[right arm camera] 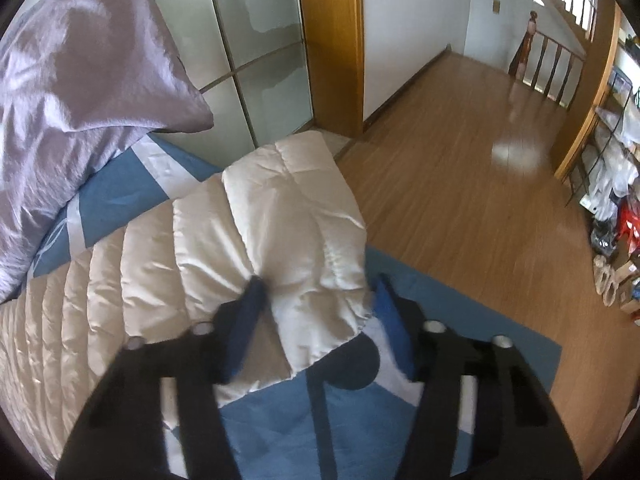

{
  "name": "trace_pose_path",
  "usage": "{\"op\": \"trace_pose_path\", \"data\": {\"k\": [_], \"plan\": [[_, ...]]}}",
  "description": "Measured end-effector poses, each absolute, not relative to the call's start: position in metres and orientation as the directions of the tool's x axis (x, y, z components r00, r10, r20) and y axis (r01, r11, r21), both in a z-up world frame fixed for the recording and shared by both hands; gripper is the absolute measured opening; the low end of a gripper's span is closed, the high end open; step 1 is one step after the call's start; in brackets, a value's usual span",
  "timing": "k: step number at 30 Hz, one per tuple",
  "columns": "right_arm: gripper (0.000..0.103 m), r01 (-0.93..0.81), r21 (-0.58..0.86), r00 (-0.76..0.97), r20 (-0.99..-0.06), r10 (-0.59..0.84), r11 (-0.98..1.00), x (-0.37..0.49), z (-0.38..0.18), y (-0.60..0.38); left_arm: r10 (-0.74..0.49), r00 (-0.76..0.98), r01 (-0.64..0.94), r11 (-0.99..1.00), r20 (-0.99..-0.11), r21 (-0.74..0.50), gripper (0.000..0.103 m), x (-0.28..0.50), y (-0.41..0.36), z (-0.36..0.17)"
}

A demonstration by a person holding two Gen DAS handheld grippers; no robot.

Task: Fold large clothes
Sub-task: 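Reach the right tool to the jacket sleeve cuff and close on it, then lift the sleeve with the right tool and carry it across the jacket back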

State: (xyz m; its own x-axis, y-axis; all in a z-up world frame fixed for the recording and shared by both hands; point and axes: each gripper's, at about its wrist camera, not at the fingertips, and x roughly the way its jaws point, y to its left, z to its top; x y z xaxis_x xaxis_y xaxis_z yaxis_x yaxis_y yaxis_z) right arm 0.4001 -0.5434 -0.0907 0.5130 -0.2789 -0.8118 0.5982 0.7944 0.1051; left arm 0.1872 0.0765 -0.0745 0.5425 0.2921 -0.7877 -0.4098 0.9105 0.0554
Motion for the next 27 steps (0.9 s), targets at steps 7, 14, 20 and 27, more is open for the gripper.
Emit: {"op": "trace_pose_path", "data": {"k": [7,14,20,27], "plan": [[0.010,0.554,0.161,0.570,-0.788,-0.231,0.817,0.389,-0.078,-0.537,0.287,0.544,-0.411,0.910,-0.789,0.048,0.102,0.188,0.076,-0.075],[0.009,0.442,0.065,0.662,-0.696,-0.277,0.895,0.392,-0.030,-0.474,0.282,0.544,-0.412,0.910,-0.790,0.041,0.102,0.188,0.077,-0.076],[0.009,0.236,0.050,0.723,-0.676,-0.141,0.970,0.403,-0.008,-0.383,0.282,0.545,-0.412,0.910,-0.790,0.041,0.102,0.188,0.076,-0.076],[0.009,-0.017,0.065,0.671,-0.739,0.060,0.998,0.412,-0.020,-0.267,0.280,0.545,-0.412,0.911,-0.790,0.039,0.102,0.187,0.077,-0.075]]}}
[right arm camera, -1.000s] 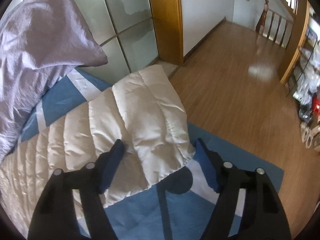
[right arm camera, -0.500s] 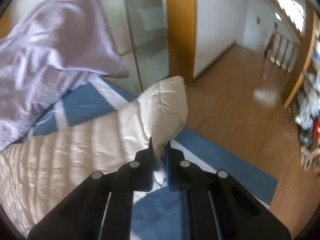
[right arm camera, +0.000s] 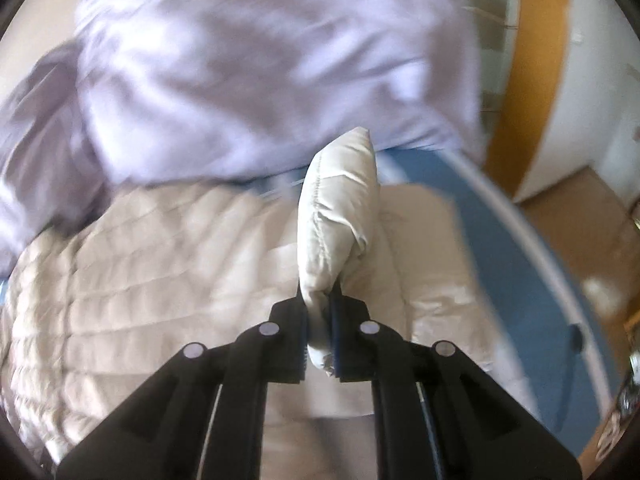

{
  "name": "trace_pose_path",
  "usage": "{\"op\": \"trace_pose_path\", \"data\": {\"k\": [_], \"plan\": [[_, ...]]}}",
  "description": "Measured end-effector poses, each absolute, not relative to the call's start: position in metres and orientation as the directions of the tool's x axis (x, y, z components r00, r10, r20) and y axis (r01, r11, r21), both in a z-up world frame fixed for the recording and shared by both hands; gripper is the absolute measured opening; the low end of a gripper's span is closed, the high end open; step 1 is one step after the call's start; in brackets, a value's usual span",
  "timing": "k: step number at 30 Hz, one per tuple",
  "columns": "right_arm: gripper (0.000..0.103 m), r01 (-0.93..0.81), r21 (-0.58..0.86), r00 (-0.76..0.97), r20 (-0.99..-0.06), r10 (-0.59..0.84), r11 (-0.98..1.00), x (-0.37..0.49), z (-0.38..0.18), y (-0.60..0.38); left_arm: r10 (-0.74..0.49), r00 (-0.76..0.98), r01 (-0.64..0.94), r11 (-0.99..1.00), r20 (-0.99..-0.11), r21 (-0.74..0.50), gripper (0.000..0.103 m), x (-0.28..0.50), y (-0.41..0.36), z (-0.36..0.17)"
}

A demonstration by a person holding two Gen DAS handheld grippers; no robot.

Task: Fold large clothes
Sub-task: 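Lift the sleeve with the right tool and carry it across the jacket back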

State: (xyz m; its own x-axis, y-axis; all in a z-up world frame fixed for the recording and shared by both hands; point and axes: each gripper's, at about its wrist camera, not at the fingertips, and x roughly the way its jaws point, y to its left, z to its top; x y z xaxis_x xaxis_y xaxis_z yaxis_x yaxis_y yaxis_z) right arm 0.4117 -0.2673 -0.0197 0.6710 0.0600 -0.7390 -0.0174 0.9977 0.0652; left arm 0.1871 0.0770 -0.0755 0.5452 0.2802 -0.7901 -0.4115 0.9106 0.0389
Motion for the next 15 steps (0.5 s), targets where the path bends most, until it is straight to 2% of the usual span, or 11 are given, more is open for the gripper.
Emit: {"op": "trace_pose_path", "data": {"k": [6,15], "plan": [[0.009,-0.180,0.080,0.602,-0.779,0.174,0.980,0.401,-0.034,-0.179,0.280,0.545,-0.412,0.911,-0.790,0.039,0.102,0.187,0.077,-0.075],[0.010,-0.339,0.122,0.538,-0.788,0.299,0.933,0.375,-0.036,-0.098,0.280,0.546,-0.412,0.911,-0.790,0.038,0.102,0.187,0.077,-0.075]]}}
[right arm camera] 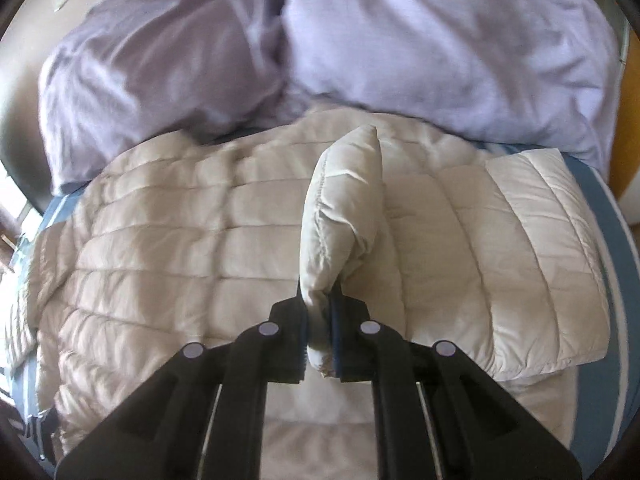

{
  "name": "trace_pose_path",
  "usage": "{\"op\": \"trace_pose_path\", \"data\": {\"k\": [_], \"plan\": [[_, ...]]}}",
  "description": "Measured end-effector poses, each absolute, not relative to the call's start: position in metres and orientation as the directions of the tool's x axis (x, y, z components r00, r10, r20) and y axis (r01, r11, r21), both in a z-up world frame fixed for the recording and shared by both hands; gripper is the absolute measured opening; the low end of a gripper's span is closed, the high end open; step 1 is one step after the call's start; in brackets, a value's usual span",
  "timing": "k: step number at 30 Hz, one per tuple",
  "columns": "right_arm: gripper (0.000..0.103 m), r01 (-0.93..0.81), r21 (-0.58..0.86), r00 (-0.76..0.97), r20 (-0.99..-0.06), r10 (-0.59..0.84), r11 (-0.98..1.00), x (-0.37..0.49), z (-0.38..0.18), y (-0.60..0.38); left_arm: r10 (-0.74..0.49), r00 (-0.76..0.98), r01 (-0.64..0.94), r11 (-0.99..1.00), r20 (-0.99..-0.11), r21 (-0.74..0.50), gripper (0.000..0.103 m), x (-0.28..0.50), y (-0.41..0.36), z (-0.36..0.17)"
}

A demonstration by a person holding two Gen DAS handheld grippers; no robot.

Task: Fold large clothes
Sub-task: 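Lift the sleeve with the right tool and carry it across the jacket back, then open the right tool to lay the sleeve on the jacket back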

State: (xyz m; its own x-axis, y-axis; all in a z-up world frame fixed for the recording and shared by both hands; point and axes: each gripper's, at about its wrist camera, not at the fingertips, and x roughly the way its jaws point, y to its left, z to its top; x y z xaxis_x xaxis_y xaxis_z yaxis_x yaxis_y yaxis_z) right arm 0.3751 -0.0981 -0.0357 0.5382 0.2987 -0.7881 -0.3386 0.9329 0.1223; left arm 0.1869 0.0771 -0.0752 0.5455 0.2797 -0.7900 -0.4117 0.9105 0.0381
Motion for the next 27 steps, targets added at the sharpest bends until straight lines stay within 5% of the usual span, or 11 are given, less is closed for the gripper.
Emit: {"op": "trace_pose_path", "data": {"k": [16,27], "plan": [[0.016,-0.473,0.231,0.418,-0.791,0.447,0.850,0.340,-0.041,-0.027,0.277,0.546,-0.411,0.911,-0.791,0.035,0.102,0.187,0.077,-0.075],[0.047,-0.508,0.261,0.453,-0.730,0.512,0.821,0.328,-0.019,-0.042,0.276,0.546,-0.412,0.911,-0.791,0.034,0.102,0.186,0.077,-0.075]]}}
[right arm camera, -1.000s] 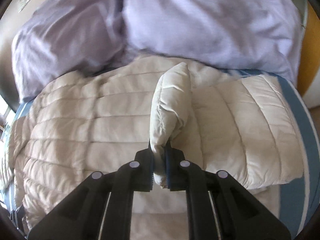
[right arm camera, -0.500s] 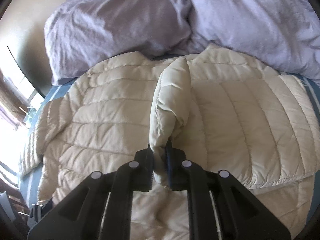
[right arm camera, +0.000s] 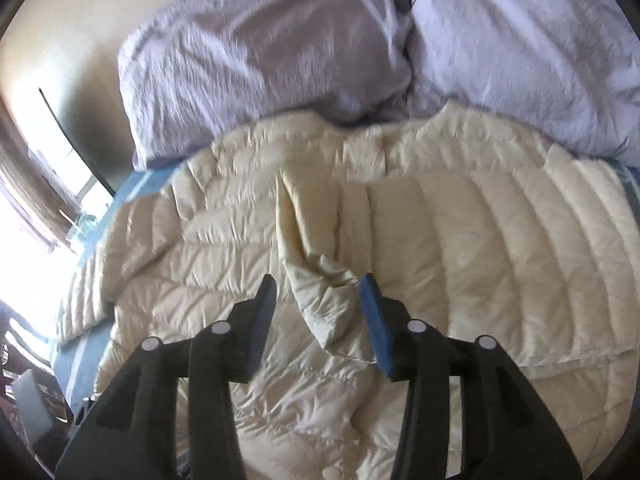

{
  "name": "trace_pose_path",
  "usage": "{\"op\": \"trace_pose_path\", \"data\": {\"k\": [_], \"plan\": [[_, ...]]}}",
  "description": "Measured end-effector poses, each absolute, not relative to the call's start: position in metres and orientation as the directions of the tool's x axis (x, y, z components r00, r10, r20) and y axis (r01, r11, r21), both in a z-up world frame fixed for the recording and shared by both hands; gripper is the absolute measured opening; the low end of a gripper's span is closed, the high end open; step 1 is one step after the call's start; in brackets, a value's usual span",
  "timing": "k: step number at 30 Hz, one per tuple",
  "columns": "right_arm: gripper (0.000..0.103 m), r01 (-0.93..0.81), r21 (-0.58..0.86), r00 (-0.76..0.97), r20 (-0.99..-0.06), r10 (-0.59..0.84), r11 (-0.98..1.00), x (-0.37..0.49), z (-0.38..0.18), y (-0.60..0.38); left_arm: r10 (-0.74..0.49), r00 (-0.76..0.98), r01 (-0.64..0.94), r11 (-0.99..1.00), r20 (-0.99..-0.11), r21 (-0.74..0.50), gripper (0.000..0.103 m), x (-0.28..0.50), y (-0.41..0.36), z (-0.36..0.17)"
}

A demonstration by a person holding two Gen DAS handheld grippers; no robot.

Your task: Fold large clothes

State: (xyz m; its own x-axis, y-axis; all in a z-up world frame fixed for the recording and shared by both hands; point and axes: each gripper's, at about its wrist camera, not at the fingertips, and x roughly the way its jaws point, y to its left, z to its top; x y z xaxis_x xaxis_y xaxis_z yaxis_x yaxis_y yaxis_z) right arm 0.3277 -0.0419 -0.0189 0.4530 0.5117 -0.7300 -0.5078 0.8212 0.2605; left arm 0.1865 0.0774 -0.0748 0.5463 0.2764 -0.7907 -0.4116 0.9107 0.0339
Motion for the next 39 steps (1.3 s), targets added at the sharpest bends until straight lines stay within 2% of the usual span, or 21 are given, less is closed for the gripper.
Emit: {"op": "trace_pose_path", "data": {"k": [2,9,12,16,18,29,39], "plan": [[0.050,-0.482,0.246,0.500,-0.711,0.495,0.841,0.331,-0.013,-0.051,0.276,0.546,-0.412,0.911,-0.791,0.033,0.102,0.186,0.077,-0.075],[0.051,-0.348,0.113,0.593,-0.743,0.312,0.931,0.352,-0.031,-0.068,0.275,0.547,-0.412,0.911,-0.791,0.032,0.102,0.186,0.077,-0.075],[0.058,-0.331,0.035,0.601,-0.762,0.239,0.943,0.360,-0.042,-0.061,0.275,0.547,-0.412,0.911,-0.791,0.032,0.102,0.186,0.076,-0.075],[0.067,-0.357,0.024,0.581,-0.777,0.242,0.934,0.356,-0.049,-0.049,0.275,0.547,-0.412,0.911,-0.791,0.032,0.102,0.187,0.076,-0.075],[0.075,-0.379,0.028,0.576,-0.775,0.259,0.925,0.353,-0.049,-0.042,0.275,0.547,-0.412,0.911,-0.791,0.031,0.102,0.186,0.076,-0.075],[0.084,-0.395,0.022,0.549,-0.796,0.255,0.919,0.346,-0.057,-0.025,0.274,0.547,-0.412,0.911,-0.791,0.030,0.102,0.186,0.077,-0.075],[0.096,-0.369,-0.022,0.559,-0.804,0.203,0.929,0.349,-0.068,-0.023,0.273,0.547,-0.412,0.911,-0.791,0.029,0.102,0.187,0.075,-0.076]]}}
